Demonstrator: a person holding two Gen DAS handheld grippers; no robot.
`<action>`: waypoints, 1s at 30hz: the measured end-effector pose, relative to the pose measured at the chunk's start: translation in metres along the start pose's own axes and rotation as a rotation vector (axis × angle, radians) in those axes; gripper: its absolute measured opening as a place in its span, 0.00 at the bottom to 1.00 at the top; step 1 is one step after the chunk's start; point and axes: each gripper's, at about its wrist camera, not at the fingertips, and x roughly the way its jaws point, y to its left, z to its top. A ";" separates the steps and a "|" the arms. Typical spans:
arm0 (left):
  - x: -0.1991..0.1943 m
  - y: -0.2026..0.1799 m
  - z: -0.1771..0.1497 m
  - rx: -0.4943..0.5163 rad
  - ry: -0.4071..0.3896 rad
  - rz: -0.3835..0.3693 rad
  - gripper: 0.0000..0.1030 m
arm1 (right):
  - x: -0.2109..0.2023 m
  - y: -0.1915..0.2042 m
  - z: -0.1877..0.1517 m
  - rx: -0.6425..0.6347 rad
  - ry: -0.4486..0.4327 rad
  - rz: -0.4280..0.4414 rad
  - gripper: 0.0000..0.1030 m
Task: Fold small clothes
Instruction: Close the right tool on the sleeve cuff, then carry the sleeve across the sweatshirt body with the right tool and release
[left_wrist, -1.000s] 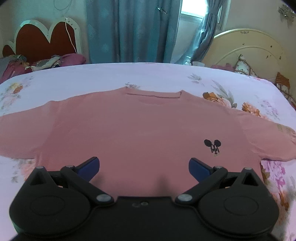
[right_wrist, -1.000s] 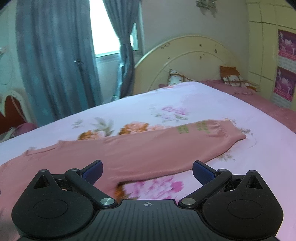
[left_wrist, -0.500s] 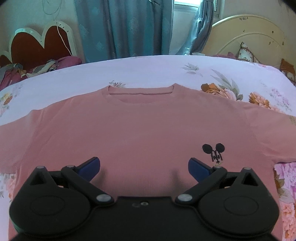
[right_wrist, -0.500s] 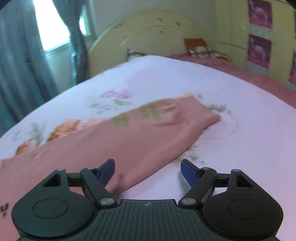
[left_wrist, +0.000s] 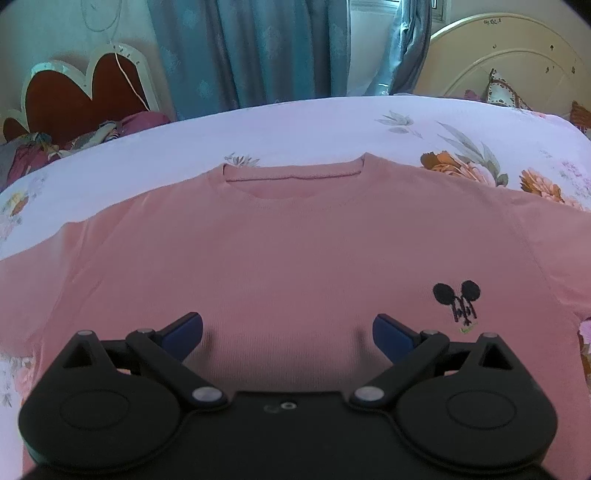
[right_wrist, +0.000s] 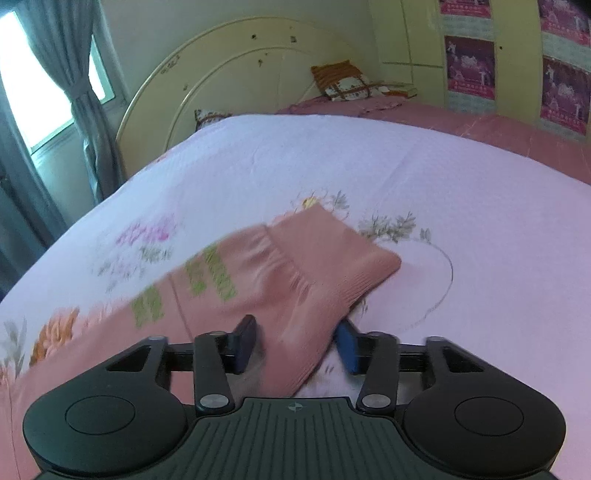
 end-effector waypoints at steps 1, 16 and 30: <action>0.000 0.000 0.001 0.002 -0.005 -0.004 0.94 | 0.004 -0.002 0.001 0.009 -0.001 0.000 0.04; -0.007 0.039 0.002 -0.079 -0.008 -0.089 0.81 | -0.093 0.131 -0.023 -0.253 -0.174 0.334 0.03; -0.012 0.111 -0.009 -0.116 -0.062 -0.028 0.81 | -0.137 0.334 -0.223 -0.656 0.159 0.716 0.04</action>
